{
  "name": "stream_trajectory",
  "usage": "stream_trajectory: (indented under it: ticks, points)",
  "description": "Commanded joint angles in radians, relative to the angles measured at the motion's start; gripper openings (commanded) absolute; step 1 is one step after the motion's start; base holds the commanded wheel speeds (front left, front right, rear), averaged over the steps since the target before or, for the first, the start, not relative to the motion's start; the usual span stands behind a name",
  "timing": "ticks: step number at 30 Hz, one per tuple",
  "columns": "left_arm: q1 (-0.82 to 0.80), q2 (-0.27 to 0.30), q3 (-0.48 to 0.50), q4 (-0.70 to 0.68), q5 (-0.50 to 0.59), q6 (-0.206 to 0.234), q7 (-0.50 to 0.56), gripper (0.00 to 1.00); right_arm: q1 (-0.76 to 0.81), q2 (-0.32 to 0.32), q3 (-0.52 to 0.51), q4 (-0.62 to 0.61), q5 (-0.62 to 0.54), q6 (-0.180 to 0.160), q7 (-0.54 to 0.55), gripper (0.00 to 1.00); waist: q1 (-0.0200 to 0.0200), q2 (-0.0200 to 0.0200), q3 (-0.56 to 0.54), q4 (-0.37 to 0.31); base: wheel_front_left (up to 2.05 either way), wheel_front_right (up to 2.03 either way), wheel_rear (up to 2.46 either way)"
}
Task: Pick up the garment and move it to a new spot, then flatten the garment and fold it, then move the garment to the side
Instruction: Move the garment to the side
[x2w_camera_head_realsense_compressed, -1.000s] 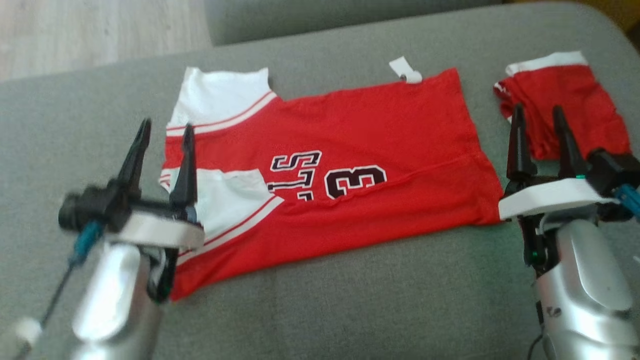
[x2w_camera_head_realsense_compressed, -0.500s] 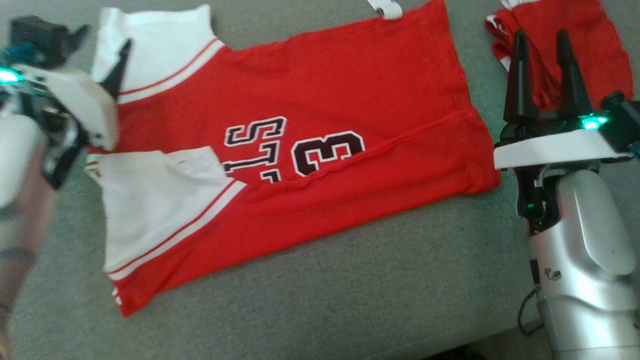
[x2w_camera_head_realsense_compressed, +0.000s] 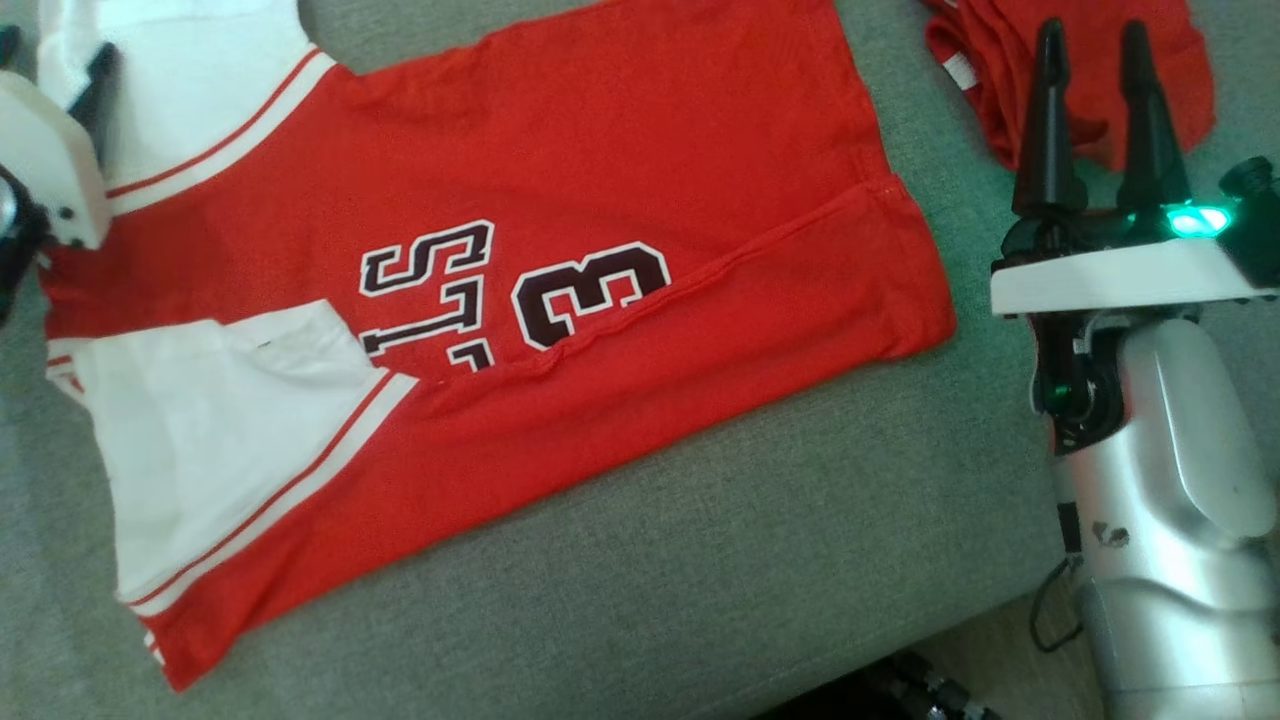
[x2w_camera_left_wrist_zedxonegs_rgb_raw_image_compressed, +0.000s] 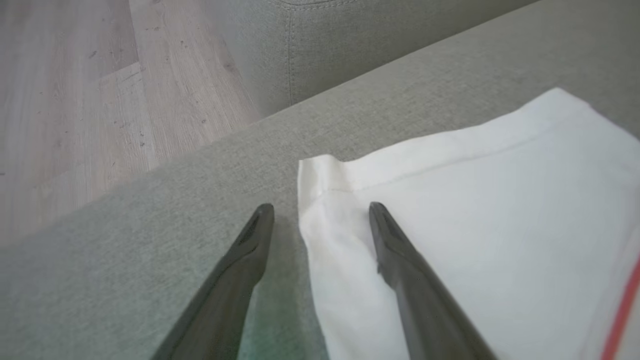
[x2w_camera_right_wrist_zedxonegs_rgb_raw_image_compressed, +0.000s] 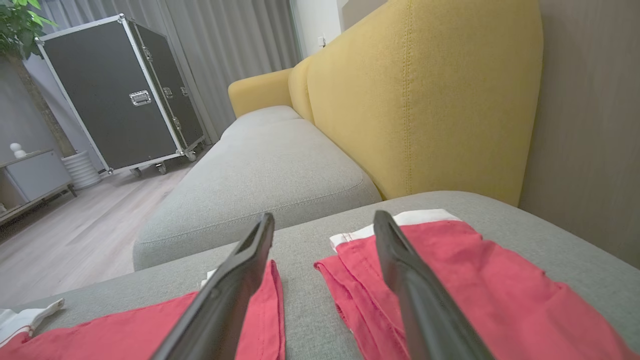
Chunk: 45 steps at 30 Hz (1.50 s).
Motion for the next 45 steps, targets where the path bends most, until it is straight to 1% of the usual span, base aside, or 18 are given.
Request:
stream_trajectory:
  ticks: [1,4,6,7,8,9,12,14,17,18,23,25,31,34,36,41,45]
  points:
    - [-0.055,0.057,0.017,0.011,-0.007,0.002,0.017,1.0,-0.016,0.003,0.017,-0.04,0.007,-0.001,-0.006,1.0,0.0001,0.0,0.01,-0.009,0.0,0.0,0.0]
    - [-0.069,0.053,0.008,0.043,-0.023,0.002,0.033,1.0,-0.015,0.004,0.013,-0.048,0.008,-0.001,-0.006,1.0,0.0001,0.0,0.02,-0.015,0.0,0.0,0.0]
    - [-0.071,0.04,0.009,0.068,-0.05,0.002,0.059,1.0,-0.013,0.004,0.006,-0.052,0.013,-0.001,-0.006,1.0,0.0001,0.0,0.024,-0.015,0.0,0.0,0.0]
    - [-0.07,0.033,0.006,0.077,-0.064,0.002,0.08,0.56,-0.012,0.004,0.002,-0.054,0.013,-0.001,-0.006,1.0,0.0001,0.0,0.024,-0.013,0.0,0.0,0.0]
    - [-0.07,0.028,0.001,0.081,-0.077,0.002,0.099,0.33,-0.01,0.004,-0.001,-0.054,0.011,-0.001,-0.006,1.0,0.0001,0.0,0.024,-0.011,0.0,0.0,0.0]
    - [-0.07,0.025,-0.005,0.081,-0.086,0.002,0.11,0.0,-0.009,0.004,-0.005,-0.054,0.008,-0.001,-0.006,1.0,0.0001,0.0,0.023,-0.009,0.0,0.0,0.0]
    - [-0.069,0.015,-0.021,0.068,-0.112,0.002,0.104,0.0,-0.008,0.004,-0.019,-0.048,-0.015,-0.001,-0.006,1.0,0.0001,0.0,0.011,0.005,0.0,0.0,0.0]
    - [-0.066,0.01,-0.025,0.057,-0.128,0.002,0.071,0.0,-0.011,0.004,-0.025,-0.042,-0.036,-0.001,-0.006,1.0,0.0001,0.0,-0.002,0.017,0.0,0.0,0.0]
    - [-0.059,-0.002,-0.035,0.033,-0.134,0.002,-0.013,0.0,-0.021,0.004,-0.028,-0.022,-0.067,-0.001,-0.006,1.0,0.0001,0.0,-0.032,0.04,0.0,0.0,0.0]
    - [-0.059,-0.002,-0.035,0.033,-0.134,0.002,-0.013,0.0,-0.021,0.004,-0.028,-0.022,-0.067,-0.001,-0.006,1.0,0.0001,0.0,-0.032,0.04,0.0,0.0,0.0]
    - [-0.037,-0.042,-0.047,-0.03,-0.144,0.002,-0.197,0.0,-0.044,0.002,-0.038,0.026,-0.151,-0.001,0.033,1.0,0.0001,0.0,-0.095,0.099,0.0,0.0,0.0]
    - [-0.017,-0.063,-0.052,-0.068,-0.156,0.002,-0.26,0.0,-0.055,-0.006,-0.042,0.042,-0.164,-0.001,0.058,1.0,0.0001,0.0,-0.122,0.128,0.0,0.0,0.0]
    - [0.07,-0.079,-0.081,-0.199,-0.164,0.002,-0.392,0.0,-0.101,-0.067,-0.024,0.127,-0.162,-0.001,0.145,1.0,0.0001,0.0,-0.184,0.21,0.0,0.0,0.0]
    - [0.118,-0.089,-0.096,-0.258,-0.157,0.006,-0.425,0.0,-0.125,-0.109,0.001,0.19,-0.162,-0.001,0.189,1.0,0.0001,0.0,-0.204,0.25,0.0,0.0,0.0]
    - [0.149,-0.094,-0.113,-0.306,-0.149,0.009,-0.432,0.0,-0.145,-0.126,0.005,0.243,-0.141,-0.001,0.225,1.0,0.0001,0.0,-0.207,0.277,0.0,0.0,0.0]
    - [0.207,-0.104,-0.153,-0.414,-0.119,0.04,-0.438,0.0,-0.212,-0.194,0.041,0.39,-0.143,-0.001,0.306,1.0,0.0001,0.0,-0.202,0.341,0.0,0.0,0.0]
    - [0.232,-0.11,-0.167,-0.484,-0.115,0.058,-0.434,0.0,-0.277,-0.236,0.051,0.506,-0.164,-0.001,0.342,1.0,0.0001,0.0,-0.181,0.384,0.0,0.0,0.0]
